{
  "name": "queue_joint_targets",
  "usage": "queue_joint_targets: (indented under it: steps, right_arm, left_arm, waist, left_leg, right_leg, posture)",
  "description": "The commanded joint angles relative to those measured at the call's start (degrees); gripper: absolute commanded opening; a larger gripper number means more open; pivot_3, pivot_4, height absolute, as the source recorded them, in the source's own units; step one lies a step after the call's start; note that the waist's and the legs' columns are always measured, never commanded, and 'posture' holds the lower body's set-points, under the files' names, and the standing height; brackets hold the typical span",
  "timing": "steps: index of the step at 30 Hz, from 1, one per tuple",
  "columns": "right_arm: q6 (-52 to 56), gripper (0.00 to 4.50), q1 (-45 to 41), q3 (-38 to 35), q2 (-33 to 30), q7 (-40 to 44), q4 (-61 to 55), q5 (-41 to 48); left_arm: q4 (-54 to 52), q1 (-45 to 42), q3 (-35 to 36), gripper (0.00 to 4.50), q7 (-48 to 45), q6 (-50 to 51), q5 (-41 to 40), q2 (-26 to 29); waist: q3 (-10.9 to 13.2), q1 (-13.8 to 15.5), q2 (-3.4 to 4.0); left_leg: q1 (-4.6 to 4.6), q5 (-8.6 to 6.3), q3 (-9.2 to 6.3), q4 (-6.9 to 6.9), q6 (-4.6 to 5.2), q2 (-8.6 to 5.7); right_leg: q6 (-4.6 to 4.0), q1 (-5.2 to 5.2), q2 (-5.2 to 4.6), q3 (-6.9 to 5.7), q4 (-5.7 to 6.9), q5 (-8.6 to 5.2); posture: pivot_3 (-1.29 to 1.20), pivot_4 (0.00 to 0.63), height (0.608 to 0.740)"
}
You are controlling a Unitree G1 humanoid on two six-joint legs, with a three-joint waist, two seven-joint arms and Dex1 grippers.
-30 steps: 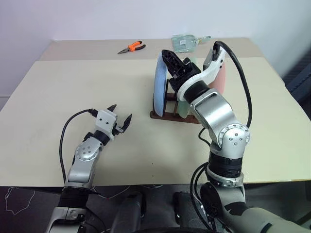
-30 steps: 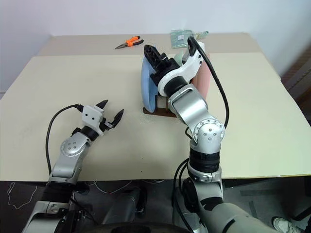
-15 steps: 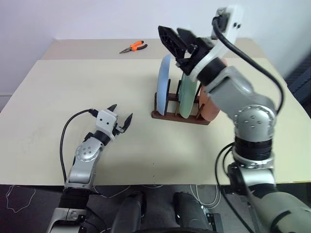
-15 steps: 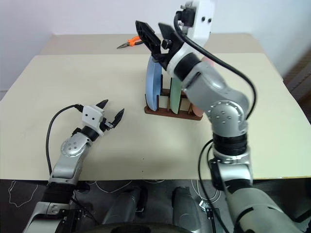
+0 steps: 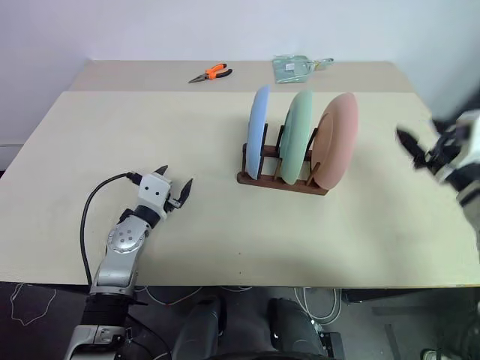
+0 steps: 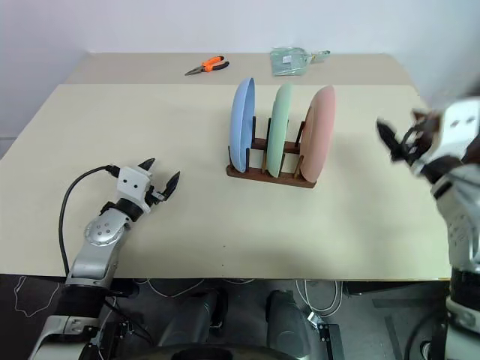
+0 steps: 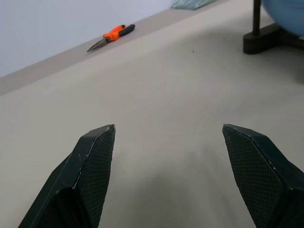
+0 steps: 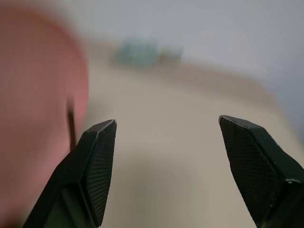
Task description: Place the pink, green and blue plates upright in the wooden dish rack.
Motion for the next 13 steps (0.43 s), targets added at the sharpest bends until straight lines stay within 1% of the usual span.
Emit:
queue_joint_targets:
  steps: [1,8,13]
  right_arm:
    - [-4.42,3.49,-0.79,1.05,1.85,2.15,2.24,-3.00]
    - [-9.85,3.49,-1.05,4.94,6.14,4.38,5.67,-7.95]
    - [-11.83,3.49,-3.26,6.13,7.74,4.35,8.03,-10.22]
  left_arm:
    - [-2.77,0.40,0.87,3.70,0.28,1.02,0.12,0.65]
    - [-7.11,5.09,1.95,3.70,0.35,4.59,-0.50,1.33]
    - [-8.01,5.02,1.72,3.70,1.30,5.79,-0.36,0.71]
  waist:
    - [0.03,-0.10,0.07]
    - [0.03,0.16,0.06]
    - [0.03,0.44,0.06]
  left_leg:
    - [0.00,0.00,0.04,0.02,0.00,0.00]
    - [0.02,-0.01,0.04,0.00,-0.01,0.00]
    - [0.01,-0.01,0.04,0.02,-0.02,-0.01]
  right_leg:
    - [-0.04,-0.01,0.02,0.04,-0.01,0.02]
    - [-0.01,-0.01,0.05,0.05,-0.02,0.04]
    - [-0.06,0.01,0.02,0.04,-0.05,0.02]
  posture:
    - [0.00,0.150,0.738]
    - [0.00,0.150,0.738]
    - [0.00,0.150,0.738]
